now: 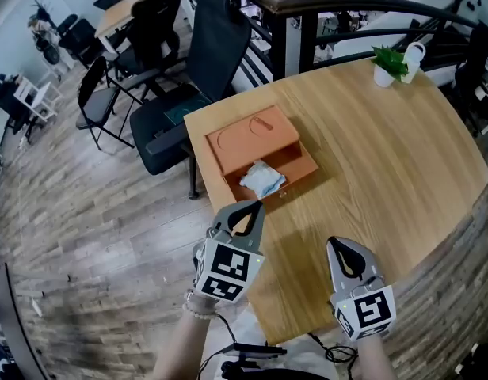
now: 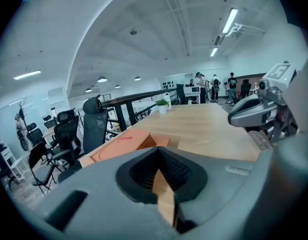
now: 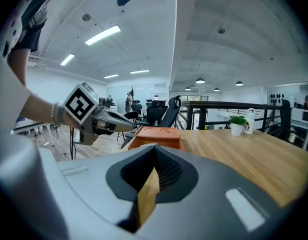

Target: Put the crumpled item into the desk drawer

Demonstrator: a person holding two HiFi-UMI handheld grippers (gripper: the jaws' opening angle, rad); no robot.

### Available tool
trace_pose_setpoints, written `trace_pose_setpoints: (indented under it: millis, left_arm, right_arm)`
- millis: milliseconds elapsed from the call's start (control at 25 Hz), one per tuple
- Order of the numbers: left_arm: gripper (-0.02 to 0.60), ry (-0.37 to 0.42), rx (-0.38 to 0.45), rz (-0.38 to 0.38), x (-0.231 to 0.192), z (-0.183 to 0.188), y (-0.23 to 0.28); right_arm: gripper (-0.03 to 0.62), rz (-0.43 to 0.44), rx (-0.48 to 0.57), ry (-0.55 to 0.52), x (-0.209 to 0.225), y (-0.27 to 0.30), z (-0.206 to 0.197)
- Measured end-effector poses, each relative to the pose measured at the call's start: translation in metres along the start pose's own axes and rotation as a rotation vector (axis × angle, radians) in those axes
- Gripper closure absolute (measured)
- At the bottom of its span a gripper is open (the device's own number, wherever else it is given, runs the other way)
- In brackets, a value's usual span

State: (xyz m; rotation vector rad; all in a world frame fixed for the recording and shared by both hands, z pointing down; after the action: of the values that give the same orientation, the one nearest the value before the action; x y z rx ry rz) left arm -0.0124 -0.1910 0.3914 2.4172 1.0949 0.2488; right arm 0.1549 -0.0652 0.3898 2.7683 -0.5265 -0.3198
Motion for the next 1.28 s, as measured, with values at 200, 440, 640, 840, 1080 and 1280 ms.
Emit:
trace_pose_setpoints:
  millis: [200, 440, 640, 840, 1080, 1280]
  left_arm:
    - [0.581, 0.008, 0.096, -0.001, 0.03, 0.021, -0.056]
    - [0.581, -0.006, 0.207, 0.01, 0.054, 0.037, -0.107]
    - [0.581, 0.011, 0.274, 0.024, 0.069, 0.049, -0.145]
    - [0.581, 0.06, 0.288, 0.055, 0.083, 0.049, -0.176]
    - [0.581, 0.023, 0.312, 0.072, 0.091, 0.039, -0.194]
    - [0.581, 0.02, 0.297, 0.065, 0.097, 0.035, -0.198]
  right_arm:
    - [0.6, 0.004, 0.057, -0.012, -0.002, -0.03, 0.025]
    - [0.6, 0.023, 0.118, -0.043, -0.01, -0.062, 0.047]
    - [0.6, 0.052, 0.158, -0.063, -0.02, -0.085, 0.062]
    - [0.6, 0.059, 0.173, -0.069, -0.025, -0.103, 0.07]
    - [0.6, 0.062, 0.199, -0.101, -0.024, -0.116, 0.076]
    - [0.6, 0.045, 0.214, -0.13, -0.023, -0.126, 0.082]
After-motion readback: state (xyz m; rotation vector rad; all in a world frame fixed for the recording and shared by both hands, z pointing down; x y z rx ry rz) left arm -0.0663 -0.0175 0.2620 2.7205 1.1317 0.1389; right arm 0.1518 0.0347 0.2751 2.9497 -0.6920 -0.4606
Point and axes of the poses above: the fingertips, and each gripper's own axes: y forward along the fingers, x to its right, z out of its top, the point moved 7 cm from there along -y, backward along the fingers, and after that the axes turned 11 degrees about -y, right-handed, at the moved point
